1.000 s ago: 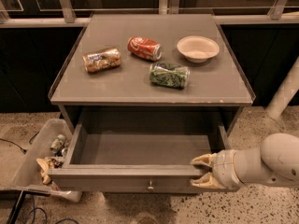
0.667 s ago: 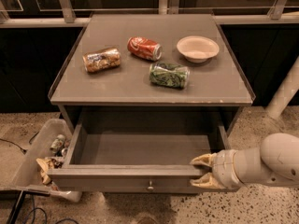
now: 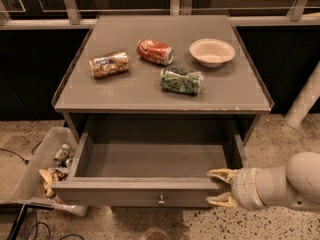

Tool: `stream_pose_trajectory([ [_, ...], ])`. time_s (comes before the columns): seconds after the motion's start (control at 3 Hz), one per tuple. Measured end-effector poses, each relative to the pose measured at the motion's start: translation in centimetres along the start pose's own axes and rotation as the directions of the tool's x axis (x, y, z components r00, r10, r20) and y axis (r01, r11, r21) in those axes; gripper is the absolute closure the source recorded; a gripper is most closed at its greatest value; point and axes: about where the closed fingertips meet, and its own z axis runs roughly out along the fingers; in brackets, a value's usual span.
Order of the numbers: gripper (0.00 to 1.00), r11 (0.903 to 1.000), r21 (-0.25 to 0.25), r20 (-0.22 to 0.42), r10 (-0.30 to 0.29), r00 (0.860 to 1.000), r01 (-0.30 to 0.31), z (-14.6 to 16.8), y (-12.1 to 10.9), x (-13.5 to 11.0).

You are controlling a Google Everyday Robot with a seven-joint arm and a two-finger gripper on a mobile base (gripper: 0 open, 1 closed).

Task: Open top drawer

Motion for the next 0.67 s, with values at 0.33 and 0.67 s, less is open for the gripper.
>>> stream_pose_trajectory([
  [0.33,0.84,0.9999,0.017,0.036,-0.001,0.999,0.001,-0.54,3.52,-0.02],
  [0.67,1.0,0.9999,0.017,0.036,-0.001,0.999,0.001,-0.88,3.37,-0.31],
])
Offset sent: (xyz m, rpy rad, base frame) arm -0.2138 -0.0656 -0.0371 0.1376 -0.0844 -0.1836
